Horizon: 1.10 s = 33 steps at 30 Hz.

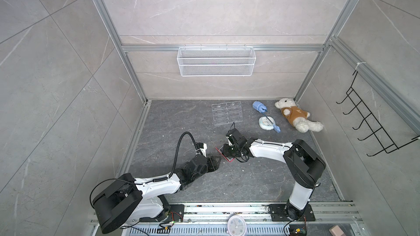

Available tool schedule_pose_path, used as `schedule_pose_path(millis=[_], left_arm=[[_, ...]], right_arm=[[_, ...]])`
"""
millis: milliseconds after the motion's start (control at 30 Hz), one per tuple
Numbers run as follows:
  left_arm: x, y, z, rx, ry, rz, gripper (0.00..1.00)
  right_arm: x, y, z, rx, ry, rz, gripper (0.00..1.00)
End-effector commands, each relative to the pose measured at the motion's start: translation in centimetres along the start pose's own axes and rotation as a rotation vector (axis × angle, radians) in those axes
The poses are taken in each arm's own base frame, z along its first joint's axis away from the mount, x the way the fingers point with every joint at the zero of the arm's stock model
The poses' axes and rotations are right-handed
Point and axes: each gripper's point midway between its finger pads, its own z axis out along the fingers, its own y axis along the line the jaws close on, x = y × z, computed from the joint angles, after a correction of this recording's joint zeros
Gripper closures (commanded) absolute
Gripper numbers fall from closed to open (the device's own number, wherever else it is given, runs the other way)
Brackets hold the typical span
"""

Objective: Take the credit cards out of the card holder

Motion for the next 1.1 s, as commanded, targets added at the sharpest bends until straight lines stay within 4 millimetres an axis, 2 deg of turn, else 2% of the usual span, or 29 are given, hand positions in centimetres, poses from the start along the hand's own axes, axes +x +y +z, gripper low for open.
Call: schedule_pose_path(millis=[0, 167, 333, 400, 533, 733, 900, 1067], left_arm=[[-0.4, -1.3, 0.0, 0.053, -0.016, -0.144, 0.41], [-0.1, -0.1, 0.3, 0.030, -0.030, -0.212, 0.40], [0.1, -1.0, 0.9, 0.066, -0.022, -0.222, 0.39], [0.5, -0.4, 1.3, 0.040, -0.008, -0.231, 0.40], [0.8, 0.7, 1.7, 0.032, -0.025, -0.278, 0.45], [0.8, 0.4, 2.1, 0.042, -0.024, -0.285, 0.50], [0.3, -0.5, 0.8, 0.112, -0.058, -0.294, 0.47], [0.0, -0.9, -1.4, 0.095, -0.079, -0.290, 0.44]], right_arm=[[0.1, 0.3, -0.9, -0.015, -0.032, 0.038, 0.77], [0.9, 0.5, -1.3, -0.041, -0.039, 0.061, 0.79], [1.6, 1.1, -1.5, -0.066, -0.042, 0.072, 0.80], [1.6, 1.0, -1.5, -0.066, -0.043, 0.073, 0.80], [1.9, 1.0, -1.2, -0.064, -0.037, 0.077, 0.80], [2.5, 1.2, -1.1, -0.070, -0.032, 0.073, 0.80], [3.2, 1.0, -1.0, -0.068, -0.029, 0.071, 0.81], [3.7, 0.4, -0.8, -0.060, -0.027, 0.071, 0.81]])
